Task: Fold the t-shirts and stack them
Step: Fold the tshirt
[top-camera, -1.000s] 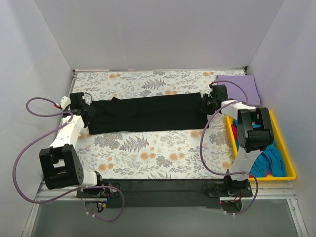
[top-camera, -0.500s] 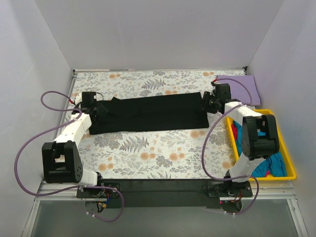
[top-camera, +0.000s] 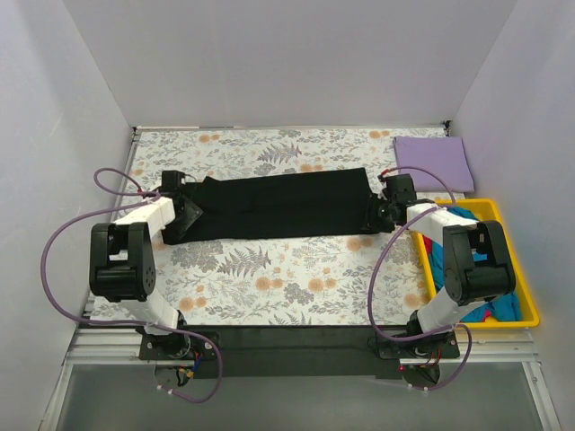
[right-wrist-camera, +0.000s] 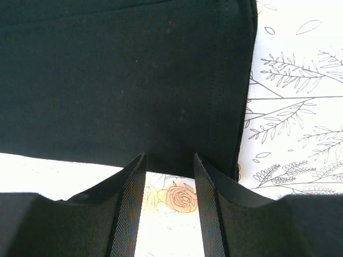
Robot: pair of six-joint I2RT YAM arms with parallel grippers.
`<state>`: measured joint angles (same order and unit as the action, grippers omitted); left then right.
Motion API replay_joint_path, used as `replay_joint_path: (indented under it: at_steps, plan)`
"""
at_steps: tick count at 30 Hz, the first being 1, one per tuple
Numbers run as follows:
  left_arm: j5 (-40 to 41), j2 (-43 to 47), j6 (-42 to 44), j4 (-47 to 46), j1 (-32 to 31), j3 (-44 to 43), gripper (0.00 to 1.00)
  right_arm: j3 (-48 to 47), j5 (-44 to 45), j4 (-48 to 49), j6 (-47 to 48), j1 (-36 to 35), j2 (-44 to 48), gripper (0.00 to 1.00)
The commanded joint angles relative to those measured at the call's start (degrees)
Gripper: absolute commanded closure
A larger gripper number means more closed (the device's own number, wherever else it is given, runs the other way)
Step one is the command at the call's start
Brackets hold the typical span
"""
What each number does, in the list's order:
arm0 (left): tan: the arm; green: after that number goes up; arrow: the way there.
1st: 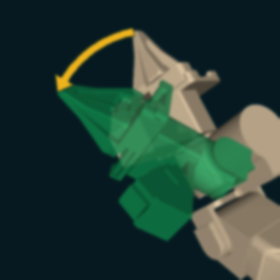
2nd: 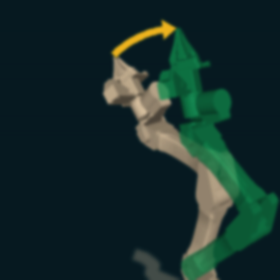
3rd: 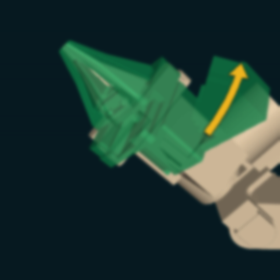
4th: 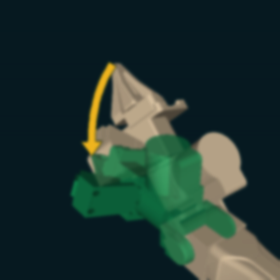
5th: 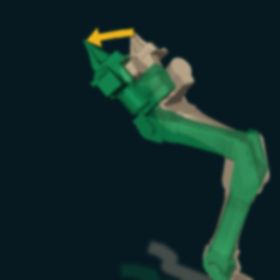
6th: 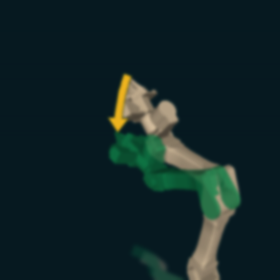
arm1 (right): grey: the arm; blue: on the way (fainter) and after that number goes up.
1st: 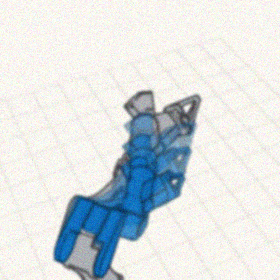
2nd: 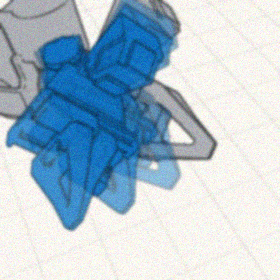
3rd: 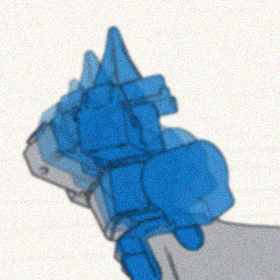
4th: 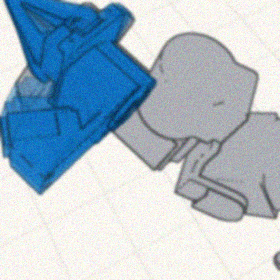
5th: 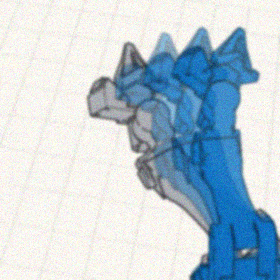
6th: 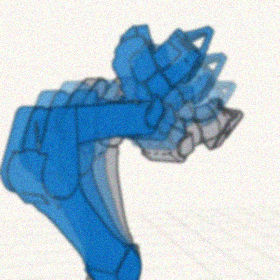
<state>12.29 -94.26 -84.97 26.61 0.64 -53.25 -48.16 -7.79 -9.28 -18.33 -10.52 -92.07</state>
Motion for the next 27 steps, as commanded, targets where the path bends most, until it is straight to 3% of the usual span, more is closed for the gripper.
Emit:
replay_joint_path:
  at_steps: [1, 7, 11, 14, 17, 21, 24, 27]
  plan:
    - [2.47, -3.64, 0.24, 0.72, 0.15, -3.07, 0.46, 2.54, 1.64, -7.06, 2.68, -0.11, -0.30, 0.52]
    - [4.84, -14.71, 2.61, 4.41, 1.11, -14.39, 0.46, 7.20, -0.90, -20.41, 5.05, -7.65, 5.49, 0.51]
    - [4.68, -23.92, 4.54, 6.78, 1.29, -26.24, 0.46, 9.49, -8.79, -28.68, 4.35, -22.03, 9.45, 0.50]
    - [3.44, -30.78, 7.08, 8.37, 0.50, -36.26, 0.44, 7.57, -11.19, -31.67, 4.79, -31.09, 11.21, 0.49]
    - [1.07, -35.10, 10.43, 8.11, -2.20, -42.62, 0.38, -0.77, -9.01, -36.68, 8.99, -36.48, 10.51, 0.47]
    - [0.19, -32.93, 14.65, 4.08, -4.07, -46.76, 0.28, -10.71, -2.69, -38.10, 14.89, -36.94, 9.99, 0.39]
    - [1.41, -28.54, 15.45, 2.66, -4.86, -47.03, 0.26, -15.72, 4.09, -37.92, 19.98, -35.62, 6.23, 0.34]
    - [4.40, -23.62, 15.71, 2.83, -6.44, -47.21, 0.25, -18.19, 3.92, -35.64, 22.19, -32.99, 1.83, 0.34]
